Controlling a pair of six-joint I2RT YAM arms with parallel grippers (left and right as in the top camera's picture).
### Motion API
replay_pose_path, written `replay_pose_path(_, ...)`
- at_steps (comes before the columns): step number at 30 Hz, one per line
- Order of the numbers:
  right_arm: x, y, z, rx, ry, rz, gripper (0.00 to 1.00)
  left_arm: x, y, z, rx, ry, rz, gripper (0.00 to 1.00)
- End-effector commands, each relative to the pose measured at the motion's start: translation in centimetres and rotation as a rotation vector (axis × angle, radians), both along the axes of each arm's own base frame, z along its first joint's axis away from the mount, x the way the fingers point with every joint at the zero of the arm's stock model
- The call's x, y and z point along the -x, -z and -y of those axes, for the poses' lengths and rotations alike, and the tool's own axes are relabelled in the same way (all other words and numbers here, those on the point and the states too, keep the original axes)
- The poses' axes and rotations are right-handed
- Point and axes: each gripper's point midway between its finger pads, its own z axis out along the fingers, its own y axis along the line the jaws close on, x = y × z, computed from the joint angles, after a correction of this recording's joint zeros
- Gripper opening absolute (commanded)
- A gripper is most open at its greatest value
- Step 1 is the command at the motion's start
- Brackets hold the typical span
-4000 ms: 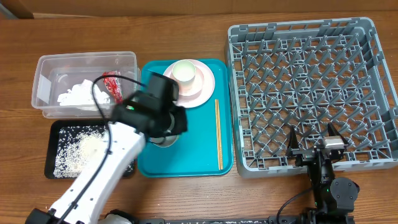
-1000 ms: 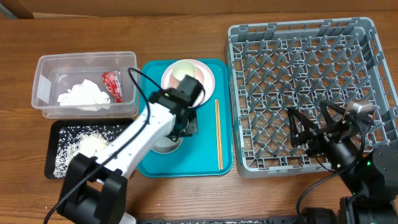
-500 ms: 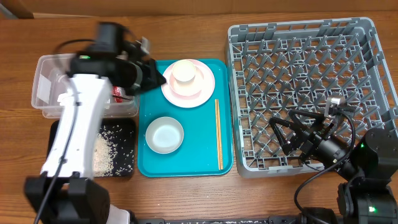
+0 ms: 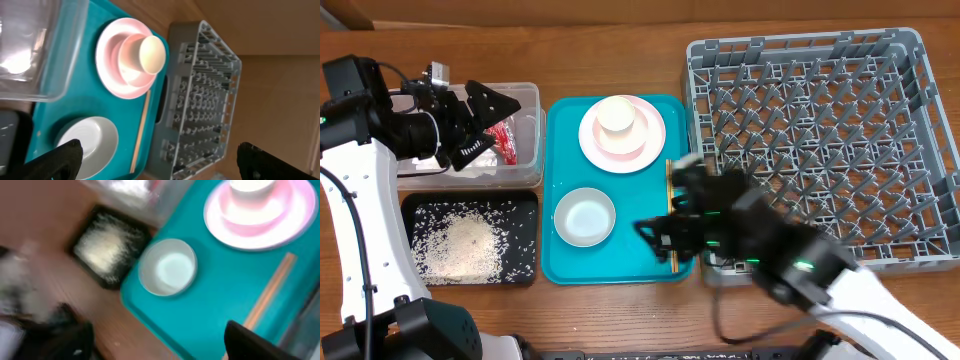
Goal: Sort waste into correct bins and load items into the dishwasher
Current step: 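Return the left arm to rest and move the right gripper over the chopsticks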
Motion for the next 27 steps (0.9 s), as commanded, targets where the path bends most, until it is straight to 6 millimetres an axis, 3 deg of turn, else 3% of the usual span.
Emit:
replay_pose_path(1,-3.2,1.4,-1.4,0.208,0.116,0.096,0.75,0.1,0.6,-1.8,-0.139,-0.039,-0.011,1.00)
replay_pose_path(7,-5.3,6.6,-3.2,0.250,0.201,-0.028,0.73,0.7,3.1,-5.9,-0.387,-0.135,-0.109,1.00)
replay_pose_path(10,-6.3,6.9,-3.1,0.233,0.236,-0.036,1.00,1.1,3.7,-7.5,-0.476,-0.169,-0.145,1.00)
replay_pose_path(14,-7.1,6.7,-2.7,0.220,0.258,-0.030,1.00,1.5,4.0,-8.7,-0.543,-0.195,-0.172,1.00)
replay_pose_path(20,-7.3,7.1,-2.4,0.222,0.264,-0.029,1.00,1.5,4.0,-8.8,-0.545,-0.196,-0.173,1.00)
replay_pose_path(21,-7.3,7.1,-2.4,0.223,0.264,-0.028,0.90,1.5,4.0,-8.8,-0.545,-0.196,-0.172,1.00)
replay_pose_path(23,-7.4,7.2,-2.3,0.226,0.266,-0.032,0.54,1.5,4.0,-8.8,-0.545,-0.196,-0.172,1.00)
replay_pose_path(24,-7.4,7.3,-2.2,0.231,0.267,-0.035,0.41,1.5,4.0,-8.8,-0.545,-0.196,-0.173,1.00)
replay_pose_path(26,-7.3,7.6,-2.1,0.239,0.268,-0.040,0.27,1.5,4.0,-8.8,-0.545,-0.196,-0.173,1.00)
replay_pose_path(27,-7.3,7.6,-2.1,0.241,0.269,-0.042,0.26,1.5,4.0,-8.8,-0.545,-0.196,-0.172,1.00)
